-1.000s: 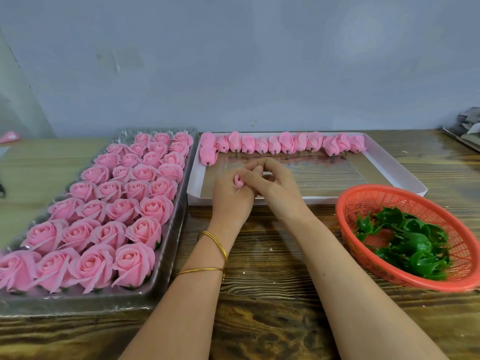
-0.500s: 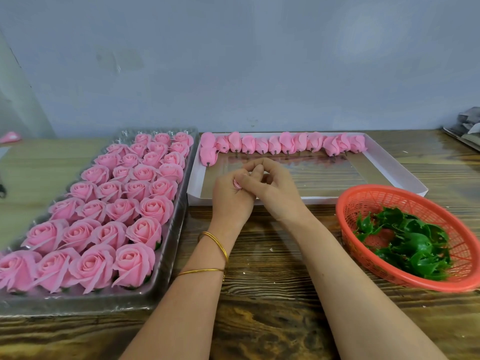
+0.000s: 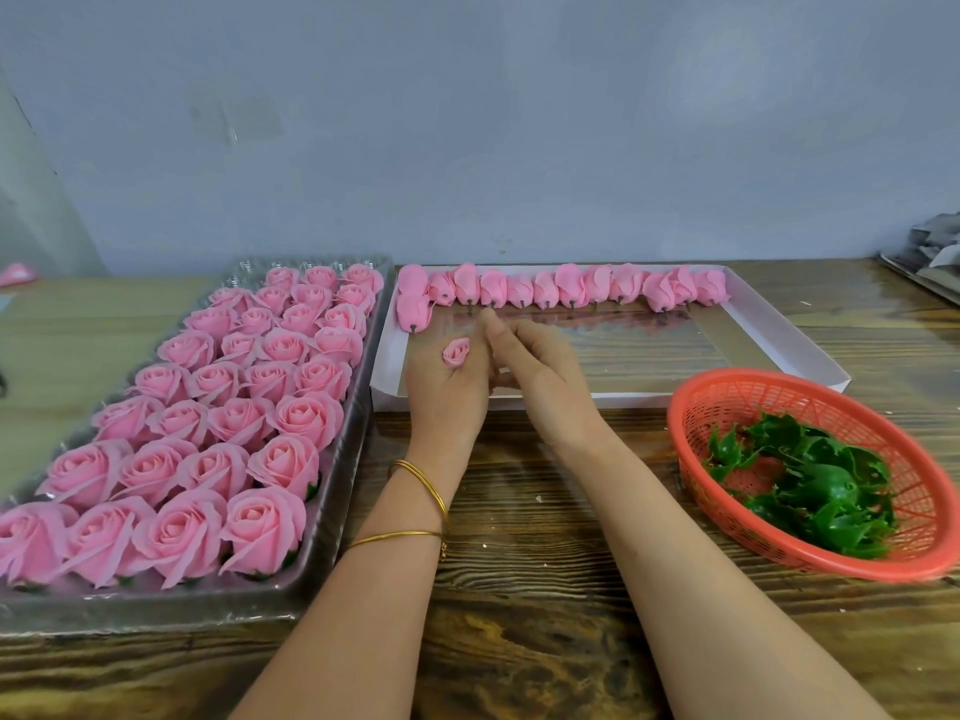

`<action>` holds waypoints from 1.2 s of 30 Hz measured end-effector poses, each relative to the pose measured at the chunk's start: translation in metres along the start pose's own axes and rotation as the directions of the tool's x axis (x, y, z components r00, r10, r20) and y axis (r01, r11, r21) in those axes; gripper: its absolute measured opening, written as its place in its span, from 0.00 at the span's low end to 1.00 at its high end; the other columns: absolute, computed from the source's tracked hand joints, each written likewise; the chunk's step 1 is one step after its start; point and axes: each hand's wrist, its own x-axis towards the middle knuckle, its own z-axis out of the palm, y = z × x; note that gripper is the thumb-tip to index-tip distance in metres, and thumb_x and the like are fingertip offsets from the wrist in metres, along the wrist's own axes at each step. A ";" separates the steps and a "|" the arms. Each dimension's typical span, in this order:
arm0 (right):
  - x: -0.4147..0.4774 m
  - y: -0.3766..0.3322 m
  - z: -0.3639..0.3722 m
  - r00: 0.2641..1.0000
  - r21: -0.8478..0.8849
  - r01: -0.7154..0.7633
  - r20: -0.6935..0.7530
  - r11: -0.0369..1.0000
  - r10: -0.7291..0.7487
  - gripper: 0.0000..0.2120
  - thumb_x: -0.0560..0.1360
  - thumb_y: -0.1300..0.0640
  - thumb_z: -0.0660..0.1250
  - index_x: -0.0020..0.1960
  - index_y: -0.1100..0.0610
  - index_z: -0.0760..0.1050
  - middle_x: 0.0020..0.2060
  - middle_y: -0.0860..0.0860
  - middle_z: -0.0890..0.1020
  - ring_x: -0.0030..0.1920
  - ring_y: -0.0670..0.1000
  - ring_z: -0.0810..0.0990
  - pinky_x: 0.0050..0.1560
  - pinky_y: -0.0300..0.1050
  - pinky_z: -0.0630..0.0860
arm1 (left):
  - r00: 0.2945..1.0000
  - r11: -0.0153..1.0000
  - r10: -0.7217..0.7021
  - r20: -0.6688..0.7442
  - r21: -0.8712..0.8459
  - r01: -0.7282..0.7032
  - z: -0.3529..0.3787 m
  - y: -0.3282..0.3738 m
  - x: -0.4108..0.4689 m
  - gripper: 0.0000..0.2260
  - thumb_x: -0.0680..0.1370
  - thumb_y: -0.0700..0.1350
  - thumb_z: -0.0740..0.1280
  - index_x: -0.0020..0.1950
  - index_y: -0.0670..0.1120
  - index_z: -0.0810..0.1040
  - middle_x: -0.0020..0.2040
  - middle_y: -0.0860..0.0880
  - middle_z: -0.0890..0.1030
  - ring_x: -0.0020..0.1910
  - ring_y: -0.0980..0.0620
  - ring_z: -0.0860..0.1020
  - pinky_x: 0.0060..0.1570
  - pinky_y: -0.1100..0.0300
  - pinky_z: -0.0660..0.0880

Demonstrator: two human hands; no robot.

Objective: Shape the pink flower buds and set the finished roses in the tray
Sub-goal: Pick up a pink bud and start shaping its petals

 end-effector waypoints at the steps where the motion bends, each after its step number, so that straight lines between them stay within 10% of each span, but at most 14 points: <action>1: 0.000 0.000 -0.001 1.000 0.012 -0.018 0.001 1.000 0.018 0.17 0.79 0.51 0.61 0.44 0.64 0.78 0.41 0.62 0.79 0.43 0.59 0.78 0.48 0.55 0.77 | 1.000 1.000 0.006 -0.022 0.002 -0.006 0.000 0.000 0.001 0.15 0.81 0.52 0.63 0.37 0.46 0.76 0.32 0.53 0.78 0.34 0.57 0.76 0.36 0.62 0.73; 5: 0.000 0.000 -0.003 0.999 -0.060 -0.036 0.021 0.998 0.038 0.11 0.65 0.57 0.62 0.46 0.51 0.78 0.46 0.51 0.81 0.44 0.45 0.76 0.50 0.44 0.76 | 0.999 1.000 0.017 -0.040 0.012 -0.017 -0.001 0.001 0.004 0.18 0.81 0.54 0.61 0.32 0.51 0.73 0.29 0.56 0.74 0.33 0.59 0.74 0.38 0.61 0.72; 12: -0.001 0.009 -0.001 0.989 -0.080 0.069 0.138 0.994 -0.058 0.12 0.68 0.73 0.71 0.48 0.62 0.76 0.37 0.44 0.77 0.37 0.39 0.75 0.39 0.35 0.73 | 0.991 0.974 -0.130 -0.014 -0.190 0.125 0.001 0.002 0.002 0.18 0.76 0.61 0.65 0.28 0.55 0.73 0.27 0.56 0.74 0.33 0.57 0.76 0.38 0.58 0.75; 17: 0.000 0.012 -0.001 0.991 -0.111 0.070 0.120 0.991 -0.057 0.16 0.68 0.73 0.72 0.43 0.53 0.74 0.37 0.47 0.78 0.37 0.42 0.76 0.40 0.35 0.74 | 0.987 0.952 -0.145 0.064 -0.261 0.157 0.002 0.004 0.003 0.18 0.74 0.61 0.68 0.43 0.46 0.79 0.36 0.50 0.81 0.39 0.52 0.83 0.36 0.61 0.78; 25: 0.000 0.009 -0.005 0.981 -0.098 0.070 0.186 0.993 -0.051 0.12 0.72 0.75 0.66 0.55 0.69 0.77 0.48 0.66 0.82 0.51 0.64 0.81 0.55 0.59 0.78 | 0.988 0.963 -0.117 0.101 -0.230 0.138 -0.002 0.006 0.002 0.17 0.72 0.57 0.71 0.46 0.42 0.80 0.38 0.51 0.82 0.41 0.54 0.82 0.40 0.62 0.77; 32: 0.000 0.005 -0.007 0.970 -0.101 0.050 0.243 0.994 -0.024 0.12 0.74 0.74 0.65 0.56 0.67 0.77 0.51 0.63 0.83 0.55 0.58 0.81 0.60 0.56 0.77 | 0.990 0.972 -0.094 0.108 -0.206 0.114 -0.002 0.005 0.002 0.08 0.77 0.45 0.69 0.40 0.45 0.77 0.30 0.57 0.78 0.34 0.62 0.77 0.36 0.66 0.76; 36: -0.001 0.003 -0.005 0.975 -0.090 0.032 0.223 0.995 -0.011 0.15 0.70 0.75 0.67 0.51 0.58 0.79 0.42 0.53 0.82 0.42 0.45 0.79 0.46 0.43 0.79 | 0.980 0.943 -0.172 0.097 -0.270 0.192 -0.001 0.005 0.002 0.13 0.78 0.49 0.68 0.34 0.48 0.76 0.31 0.52 0.77 0.36 0.53 0.79 0.40 0.55 0.80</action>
